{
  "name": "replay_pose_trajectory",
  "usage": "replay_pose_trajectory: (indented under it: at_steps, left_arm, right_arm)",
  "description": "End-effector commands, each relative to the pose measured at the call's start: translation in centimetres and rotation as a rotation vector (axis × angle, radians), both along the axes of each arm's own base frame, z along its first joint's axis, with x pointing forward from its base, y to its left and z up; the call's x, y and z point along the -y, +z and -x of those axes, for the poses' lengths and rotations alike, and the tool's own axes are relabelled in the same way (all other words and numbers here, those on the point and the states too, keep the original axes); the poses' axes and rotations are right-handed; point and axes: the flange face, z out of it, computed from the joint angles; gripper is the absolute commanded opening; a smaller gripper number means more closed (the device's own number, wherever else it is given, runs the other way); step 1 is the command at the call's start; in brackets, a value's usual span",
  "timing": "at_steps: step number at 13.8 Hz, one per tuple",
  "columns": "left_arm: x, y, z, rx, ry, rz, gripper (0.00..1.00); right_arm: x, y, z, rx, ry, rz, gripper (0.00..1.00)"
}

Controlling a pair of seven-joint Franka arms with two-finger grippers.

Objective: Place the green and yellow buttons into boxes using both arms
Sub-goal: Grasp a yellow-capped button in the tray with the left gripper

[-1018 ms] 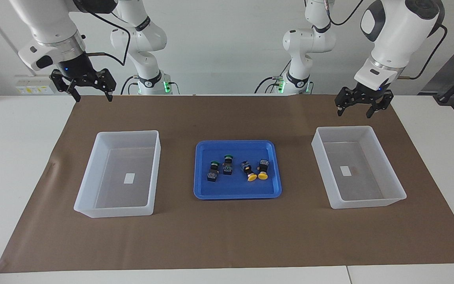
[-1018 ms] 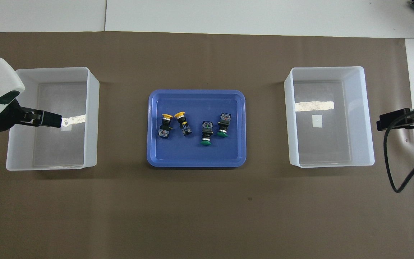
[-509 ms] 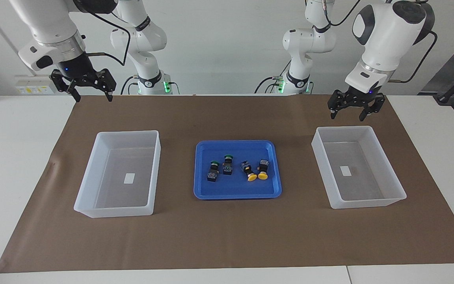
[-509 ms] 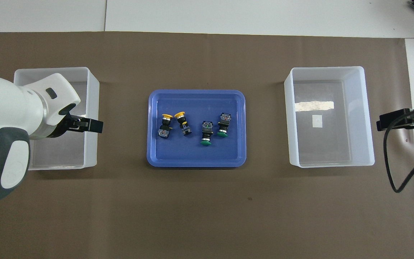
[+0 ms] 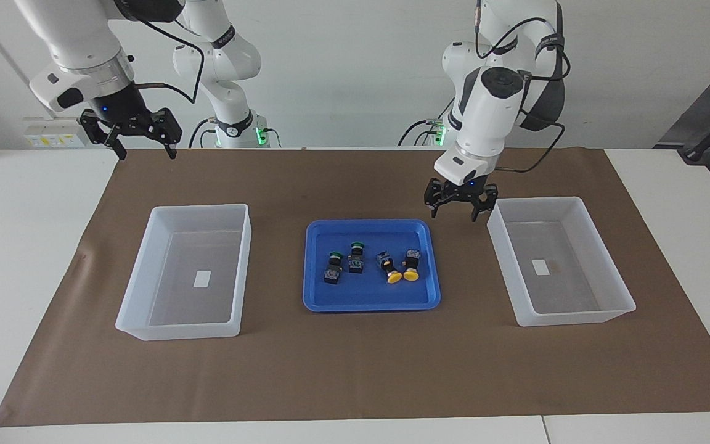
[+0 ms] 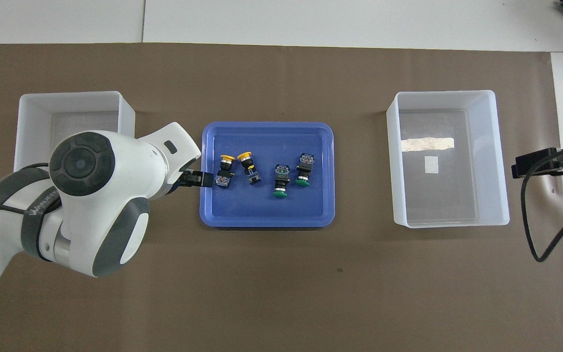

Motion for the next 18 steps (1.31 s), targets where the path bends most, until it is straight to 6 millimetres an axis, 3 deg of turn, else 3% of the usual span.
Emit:
replay_pose_trajectory:
  at_steps: [1, 3, 5, 6, 8, 16, 18]
  left_arm:
    - [1.7, -2.2, 1.0, 0.051, -0.006, 0.023, 1.00]
    - [2.0, -3.7, 0.0, 0.080, -0.006, 0.038, 1.00]
    - [2.8, -7.6, -1.3, 0.085, -0.004, 0.044, 1.00]
    - [2.8, -8.3, -1.5, 0.089, -0.004, 0.046, 1.00]
    - [2.9, -9.1, -1.6, 0.090, -0.011, 0.045, 0.89]
    - [5.1, -13.0, -1.1, 0.081, -0.016, 0.052, 0.88]
    - [5.1, -13.2, -1.1, 0.083, -0.016, 0.053, 0.81]
  right_arm:
    - [0.0, 0.0, 0.7, -0.001, -0.006, 0.002, 1.00]
    - [0.1, 0.0, 0.7, -0.001, -0.008, 0.001, 1.00]
    - [-0.1, 0.0, 0.7, -0.001, -0.005, 0.002, 1.00]
    - [0.0, 0.0, 0.7, -0.001, -0.006, 0.001, 1.00]
    - [0.0, 0.0, 0.7, -0.001, -0.006, 0.002, 1.00]
    - [0.0, 0.0, 0.8, -0.001, -0.009, 0.001, 1.00]
    - [0.1, 0.1, 0.9, -0.001, -0.011, 0.001, 1.00]
